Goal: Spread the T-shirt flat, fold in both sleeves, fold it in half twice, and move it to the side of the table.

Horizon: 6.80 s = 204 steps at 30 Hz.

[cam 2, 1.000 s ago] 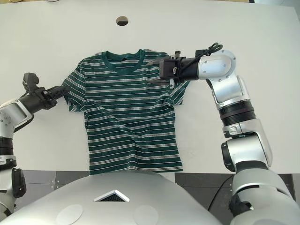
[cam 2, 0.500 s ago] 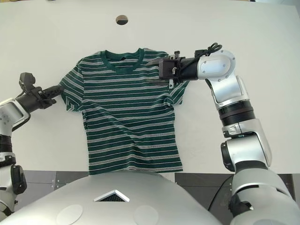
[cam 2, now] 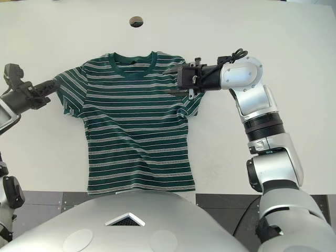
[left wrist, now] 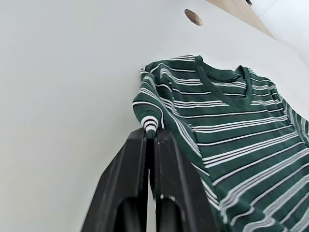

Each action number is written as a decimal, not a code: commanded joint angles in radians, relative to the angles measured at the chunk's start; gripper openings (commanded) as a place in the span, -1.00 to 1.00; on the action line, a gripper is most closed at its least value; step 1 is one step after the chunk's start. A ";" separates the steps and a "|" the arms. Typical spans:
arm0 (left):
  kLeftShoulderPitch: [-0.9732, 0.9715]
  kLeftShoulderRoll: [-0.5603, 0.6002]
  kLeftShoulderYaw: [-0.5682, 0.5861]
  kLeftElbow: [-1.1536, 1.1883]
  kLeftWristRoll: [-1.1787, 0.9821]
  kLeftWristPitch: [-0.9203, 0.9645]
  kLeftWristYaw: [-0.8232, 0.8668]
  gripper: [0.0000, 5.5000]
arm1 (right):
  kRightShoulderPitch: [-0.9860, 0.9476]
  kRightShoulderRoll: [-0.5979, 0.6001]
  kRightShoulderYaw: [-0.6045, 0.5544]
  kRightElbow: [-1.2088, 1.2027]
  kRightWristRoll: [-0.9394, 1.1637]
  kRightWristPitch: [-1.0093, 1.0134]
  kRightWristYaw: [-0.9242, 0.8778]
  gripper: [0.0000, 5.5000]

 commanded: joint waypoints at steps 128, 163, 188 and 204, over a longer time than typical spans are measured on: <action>-0.112 -0.319 0.023 -0.035 -0.020 -0.296 0.052 0.19 | 0.156 -0.011 -0.277 -0.257 0.225 1.033 -0.215 -0.96; -0.134 -0.346 0.027 -0.049 -0.041 -0.277 0.059 0.19 | 0.074 0.183 -0.133 -0.267 0.277 1.115 -0.355 -0.96; -0.176 -0.365 0.027 -0.033 -0.045 -0.276 0.073 0.19 | 0.014 0.225 -0.092 -0.202 0.254 1.058 -0.310 -0.18; -0.200 -0.385 0.027 0.020 -0.037 -0.296 0.063 0.19 | -0.200 0.347 0.177 0.683 -0.263 0.248 -0.602 -0.18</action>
